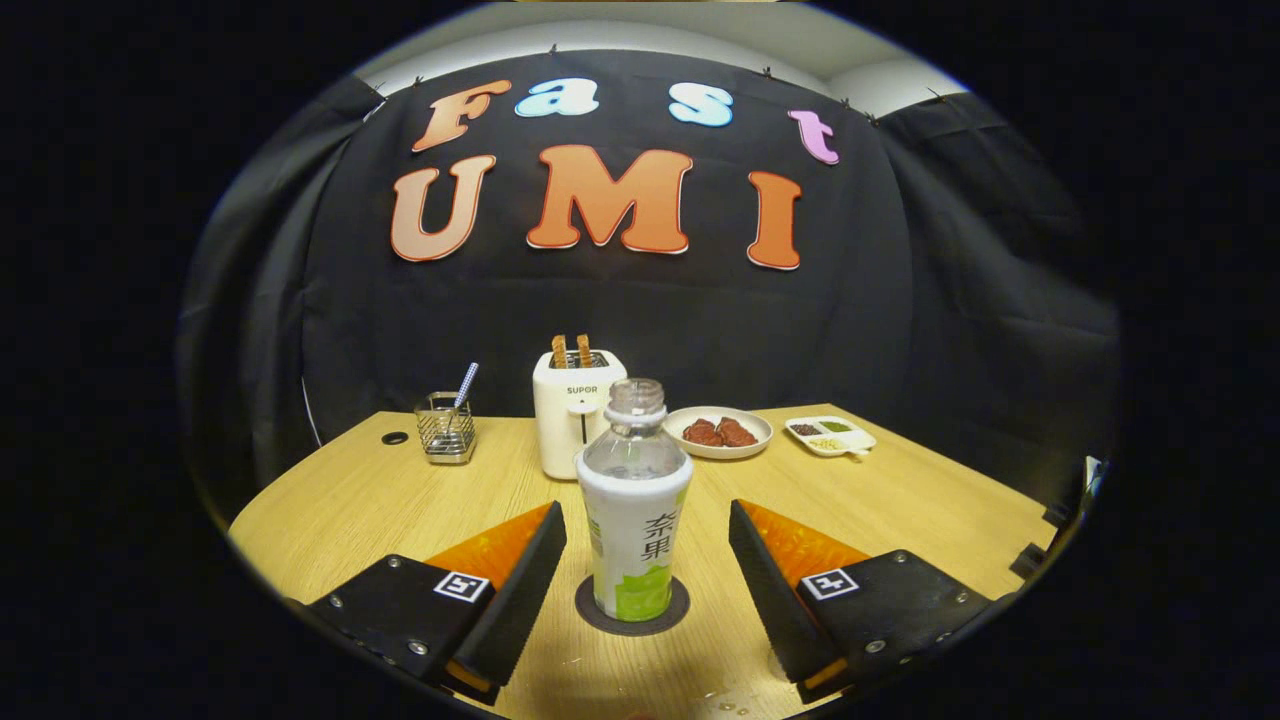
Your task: Take the bottle from table, then pour the juice into the cup, finally place the bottle on the coaster
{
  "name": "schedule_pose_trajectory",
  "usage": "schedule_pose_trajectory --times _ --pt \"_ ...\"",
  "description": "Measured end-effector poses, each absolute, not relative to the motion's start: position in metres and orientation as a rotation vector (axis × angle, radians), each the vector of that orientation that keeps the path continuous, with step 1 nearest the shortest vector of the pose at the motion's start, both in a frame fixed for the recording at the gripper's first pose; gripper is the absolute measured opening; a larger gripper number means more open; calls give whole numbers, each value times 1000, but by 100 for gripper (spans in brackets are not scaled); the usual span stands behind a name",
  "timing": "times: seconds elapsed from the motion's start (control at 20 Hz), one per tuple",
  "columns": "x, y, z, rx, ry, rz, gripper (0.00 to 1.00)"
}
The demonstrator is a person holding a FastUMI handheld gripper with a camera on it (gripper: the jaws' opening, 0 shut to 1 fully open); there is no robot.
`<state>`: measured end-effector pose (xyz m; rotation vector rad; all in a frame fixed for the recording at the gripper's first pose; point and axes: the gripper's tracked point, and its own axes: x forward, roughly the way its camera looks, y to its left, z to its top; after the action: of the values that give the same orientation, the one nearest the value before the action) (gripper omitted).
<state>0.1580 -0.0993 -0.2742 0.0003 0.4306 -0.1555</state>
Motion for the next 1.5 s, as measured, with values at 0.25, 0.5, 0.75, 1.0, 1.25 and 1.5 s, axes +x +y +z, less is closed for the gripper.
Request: schedule_pose_trajectory --times 0.25,0.5,0.75,1.0,1.25,1.5 --pt "135 -91 -213 -27 371 -134 97" --pt "111 -75 -140 -51 273 -110 97" --pt "86 -61 -99 -62 202 -100 97" --pt "71 -31 -57 -57 130 -48 97" --pt "54 -14 -34 14 95 -15 97" --pt "50 -21 -21 93 72 -2 97"
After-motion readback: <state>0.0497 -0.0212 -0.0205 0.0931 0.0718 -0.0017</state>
